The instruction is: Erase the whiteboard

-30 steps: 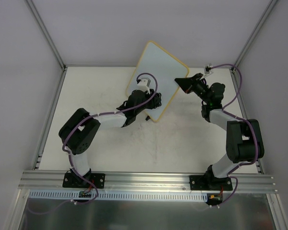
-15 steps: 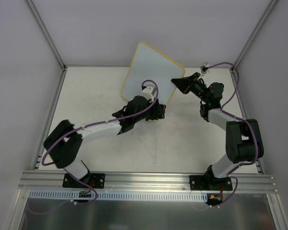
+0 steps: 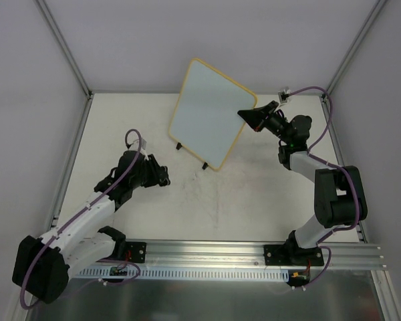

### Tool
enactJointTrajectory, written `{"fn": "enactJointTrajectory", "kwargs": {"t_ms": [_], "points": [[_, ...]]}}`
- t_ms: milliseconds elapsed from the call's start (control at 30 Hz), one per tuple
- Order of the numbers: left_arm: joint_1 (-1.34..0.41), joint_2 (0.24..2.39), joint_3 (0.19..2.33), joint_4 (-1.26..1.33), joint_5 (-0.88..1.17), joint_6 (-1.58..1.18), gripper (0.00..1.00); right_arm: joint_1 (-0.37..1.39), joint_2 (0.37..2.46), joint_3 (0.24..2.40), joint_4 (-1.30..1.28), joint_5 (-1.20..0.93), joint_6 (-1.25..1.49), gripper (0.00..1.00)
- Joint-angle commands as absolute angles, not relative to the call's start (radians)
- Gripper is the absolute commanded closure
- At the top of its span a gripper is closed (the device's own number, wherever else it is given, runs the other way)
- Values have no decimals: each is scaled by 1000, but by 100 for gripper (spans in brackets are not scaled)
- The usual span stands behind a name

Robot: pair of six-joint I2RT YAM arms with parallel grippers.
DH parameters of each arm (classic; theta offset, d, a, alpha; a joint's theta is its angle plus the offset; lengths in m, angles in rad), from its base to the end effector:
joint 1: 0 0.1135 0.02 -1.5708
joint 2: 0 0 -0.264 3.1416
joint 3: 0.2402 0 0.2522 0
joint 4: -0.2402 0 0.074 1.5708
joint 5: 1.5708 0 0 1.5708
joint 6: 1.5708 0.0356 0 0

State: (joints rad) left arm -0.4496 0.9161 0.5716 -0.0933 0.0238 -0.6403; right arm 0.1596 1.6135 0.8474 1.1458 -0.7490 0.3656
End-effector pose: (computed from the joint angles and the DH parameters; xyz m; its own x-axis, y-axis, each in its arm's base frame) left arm 0.1882 -0.0917 0.2502 -0.5774 -0.3846 -0.7203 0.1359 0.8246 -0.5492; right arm 0.3341 0.0783 0.2877 0.0769 0.2776 -0.9576 -0.8226 0.5604 0.0964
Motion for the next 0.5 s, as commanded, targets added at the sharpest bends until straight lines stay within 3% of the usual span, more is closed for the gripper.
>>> {"fn": "enactJointTrajectory", "kwargs": {"t_ms": [0,300,333,467], "points": [[-430,991,522,-179,86,-676,100,196,1629,850,1123,-881,429,100],[-385,1169,584,-179,72,-629,100,189,1629,851,1094,-853,451,100],[-380,1175,587,-179,74,-626,91,189,1629,854,1085,-850,451,100],[-356,1190,597,-178,84,-618,76,189,1618,862,1023,-838,448,100]]}}
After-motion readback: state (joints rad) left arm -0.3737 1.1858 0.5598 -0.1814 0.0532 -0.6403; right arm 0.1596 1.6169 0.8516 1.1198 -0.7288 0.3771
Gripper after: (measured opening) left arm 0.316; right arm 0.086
